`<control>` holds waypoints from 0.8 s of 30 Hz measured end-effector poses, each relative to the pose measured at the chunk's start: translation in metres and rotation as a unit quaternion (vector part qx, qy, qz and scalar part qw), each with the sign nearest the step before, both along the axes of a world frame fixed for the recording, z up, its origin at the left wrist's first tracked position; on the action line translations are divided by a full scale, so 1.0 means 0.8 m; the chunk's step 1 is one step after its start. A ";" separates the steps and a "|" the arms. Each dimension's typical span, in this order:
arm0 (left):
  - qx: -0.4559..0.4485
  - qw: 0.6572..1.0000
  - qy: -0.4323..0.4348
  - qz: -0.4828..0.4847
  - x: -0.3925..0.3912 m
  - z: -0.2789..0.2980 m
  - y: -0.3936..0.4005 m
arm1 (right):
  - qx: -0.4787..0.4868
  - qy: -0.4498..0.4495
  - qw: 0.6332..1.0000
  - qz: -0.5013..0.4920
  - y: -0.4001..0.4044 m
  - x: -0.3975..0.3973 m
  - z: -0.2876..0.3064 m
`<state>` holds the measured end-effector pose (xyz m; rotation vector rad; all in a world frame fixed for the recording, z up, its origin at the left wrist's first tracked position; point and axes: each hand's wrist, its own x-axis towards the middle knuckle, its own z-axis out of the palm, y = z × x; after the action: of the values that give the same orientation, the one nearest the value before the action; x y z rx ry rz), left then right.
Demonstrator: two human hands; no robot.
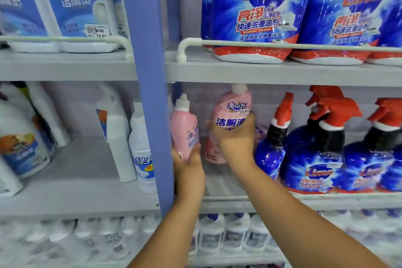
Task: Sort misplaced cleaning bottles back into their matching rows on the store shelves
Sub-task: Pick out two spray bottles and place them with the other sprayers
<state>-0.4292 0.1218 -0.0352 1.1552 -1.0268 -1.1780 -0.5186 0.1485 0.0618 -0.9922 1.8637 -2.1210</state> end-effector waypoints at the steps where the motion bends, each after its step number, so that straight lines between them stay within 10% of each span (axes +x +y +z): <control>1: -0.002 1.000 -0.022 -0.004 0.003 0.006 0.005 | -0.018 0.011 1.000 0.003 0.017 0.006 0.002; 24: -0.109 0.994 -0.004 0.032 0.091 0.101 0.280 | -0.002 -0.071 0.949 0.308 0.270 -0.038 -0.004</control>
<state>-0.3560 0.3461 0.0459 1.0129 -1.0881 -0.9853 -0.5492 0.3641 0.0582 -1.1878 1.2572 -1.7568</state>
